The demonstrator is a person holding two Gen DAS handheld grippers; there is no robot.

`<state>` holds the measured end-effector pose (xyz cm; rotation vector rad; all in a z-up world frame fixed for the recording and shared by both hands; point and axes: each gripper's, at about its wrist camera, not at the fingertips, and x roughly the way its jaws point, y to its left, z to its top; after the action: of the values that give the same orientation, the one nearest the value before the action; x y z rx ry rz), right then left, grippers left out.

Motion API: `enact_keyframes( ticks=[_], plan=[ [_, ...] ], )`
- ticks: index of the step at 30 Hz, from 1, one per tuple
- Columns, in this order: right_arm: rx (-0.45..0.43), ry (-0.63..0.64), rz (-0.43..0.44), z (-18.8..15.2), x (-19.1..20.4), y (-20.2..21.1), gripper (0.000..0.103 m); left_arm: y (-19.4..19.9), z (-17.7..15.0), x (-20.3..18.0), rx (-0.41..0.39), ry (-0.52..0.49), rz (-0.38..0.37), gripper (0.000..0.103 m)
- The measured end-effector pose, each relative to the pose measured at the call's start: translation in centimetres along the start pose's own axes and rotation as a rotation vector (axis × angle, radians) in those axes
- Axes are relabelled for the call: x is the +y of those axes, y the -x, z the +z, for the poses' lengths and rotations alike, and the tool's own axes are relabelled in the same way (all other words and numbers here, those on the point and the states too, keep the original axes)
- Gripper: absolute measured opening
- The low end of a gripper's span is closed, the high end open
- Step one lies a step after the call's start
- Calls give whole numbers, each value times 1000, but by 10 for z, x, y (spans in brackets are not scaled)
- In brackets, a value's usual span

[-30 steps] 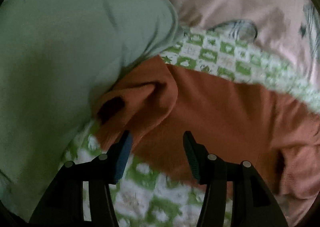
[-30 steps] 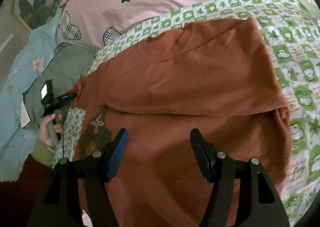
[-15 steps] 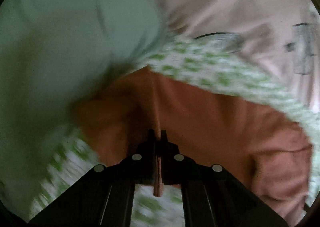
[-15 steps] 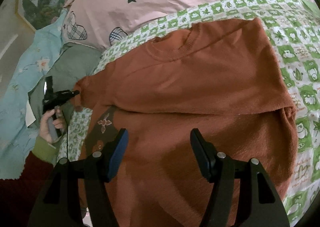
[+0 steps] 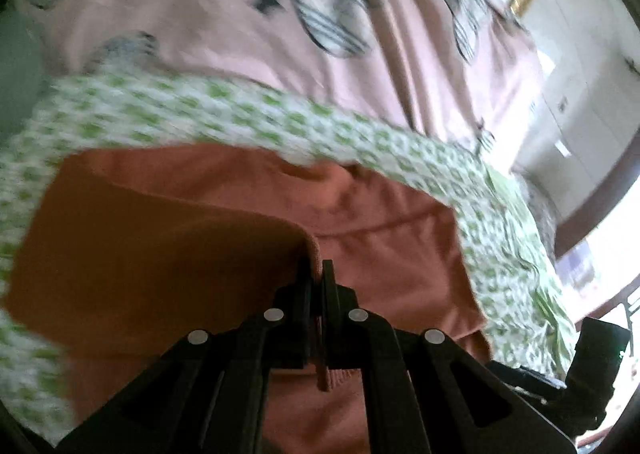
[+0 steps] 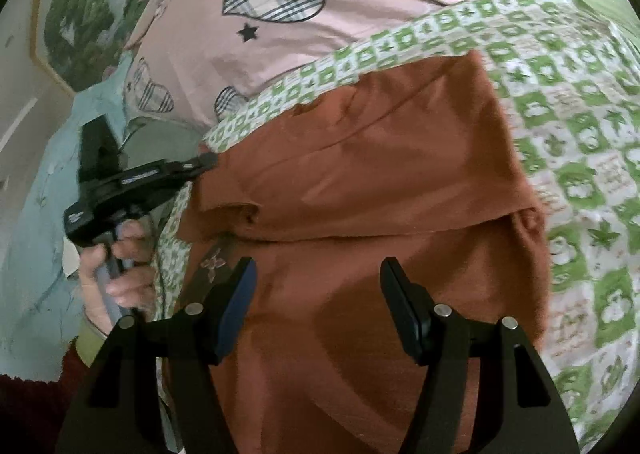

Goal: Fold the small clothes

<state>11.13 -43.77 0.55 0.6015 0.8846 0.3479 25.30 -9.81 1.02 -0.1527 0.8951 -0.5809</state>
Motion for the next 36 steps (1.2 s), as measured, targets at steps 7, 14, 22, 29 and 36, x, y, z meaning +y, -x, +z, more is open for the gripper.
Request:
enact_keyframes(
  ticks=[7, 14, 22, 29, 36],
  plan=[
    [-7, -26, -23, 5, -15, 0, 65, -82, -9, -17, 140, -9, 23, 6],
    [35, 32, -26, 21, -3, -25, 73, -29, -36, 13, 89, -13, 73, 50],
    [117, 154, -49, 48, 20, -88, 77, 57, -63, 108, -39, 110, 348, 51],
    [187, 195, -39, 62, 27, -155, 75, 70, -75, 186, -43, 265, 458, 50],
    [117, 142, 118, 76, 30, -118, 9, 54, -72, 194, -25, 257, 489, 49]
  ],
)
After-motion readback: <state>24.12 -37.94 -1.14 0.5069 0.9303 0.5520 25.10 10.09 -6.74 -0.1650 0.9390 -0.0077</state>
